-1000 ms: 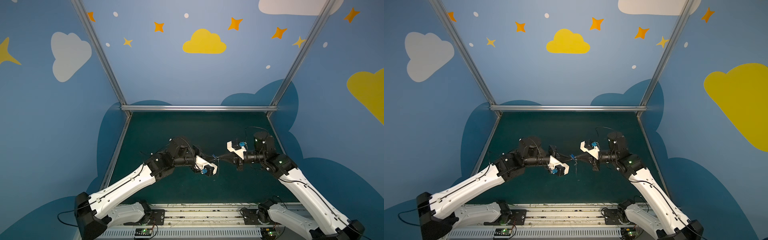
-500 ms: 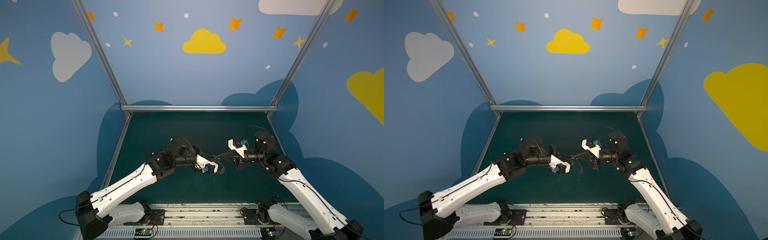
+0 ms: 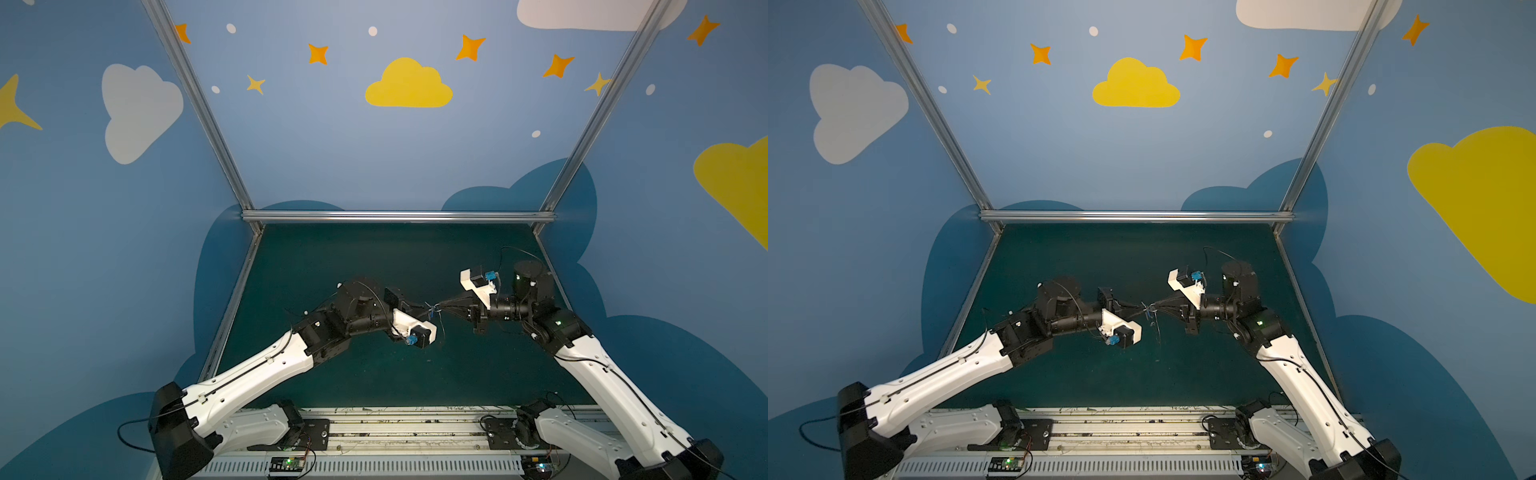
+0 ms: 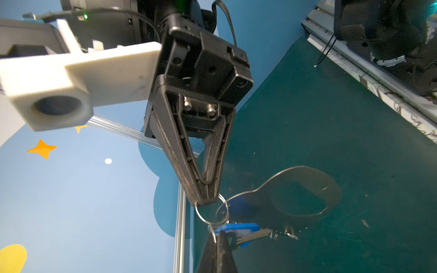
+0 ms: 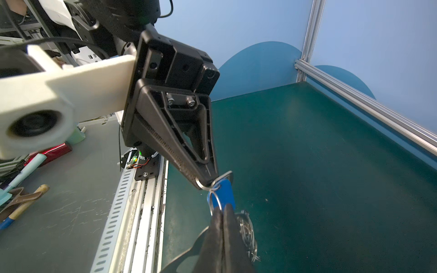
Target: Put the keys on the keyring
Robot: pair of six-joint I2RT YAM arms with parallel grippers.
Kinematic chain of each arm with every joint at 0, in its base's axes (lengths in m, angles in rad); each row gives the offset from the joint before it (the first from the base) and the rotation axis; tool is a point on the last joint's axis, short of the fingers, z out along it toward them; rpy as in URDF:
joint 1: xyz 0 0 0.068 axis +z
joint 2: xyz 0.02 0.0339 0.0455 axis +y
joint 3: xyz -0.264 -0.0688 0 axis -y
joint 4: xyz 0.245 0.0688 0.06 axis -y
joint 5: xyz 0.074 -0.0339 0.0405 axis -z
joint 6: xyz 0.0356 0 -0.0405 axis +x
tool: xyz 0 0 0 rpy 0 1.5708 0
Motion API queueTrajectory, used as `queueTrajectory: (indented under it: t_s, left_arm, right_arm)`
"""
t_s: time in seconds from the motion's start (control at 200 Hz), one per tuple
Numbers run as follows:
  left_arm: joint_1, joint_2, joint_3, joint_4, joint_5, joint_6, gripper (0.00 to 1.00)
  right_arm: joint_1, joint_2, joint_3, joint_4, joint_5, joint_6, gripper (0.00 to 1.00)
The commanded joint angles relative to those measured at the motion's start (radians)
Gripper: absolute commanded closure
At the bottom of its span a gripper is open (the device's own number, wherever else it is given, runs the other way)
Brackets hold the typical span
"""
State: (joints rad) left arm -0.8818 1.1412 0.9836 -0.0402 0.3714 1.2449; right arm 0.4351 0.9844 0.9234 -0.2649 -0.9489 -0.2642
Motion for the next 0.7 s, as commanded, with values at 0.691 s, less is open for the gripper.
queueTrajectory:
  t_s: [0.691]
  left_arm:
    - [-0.026,0.008,-0.015,0.051,-0.021,-0.136,0.97]
  right_arm:
    - [-0.006,0.001,-0.008,0.166,-0.033,0.054,1.00]
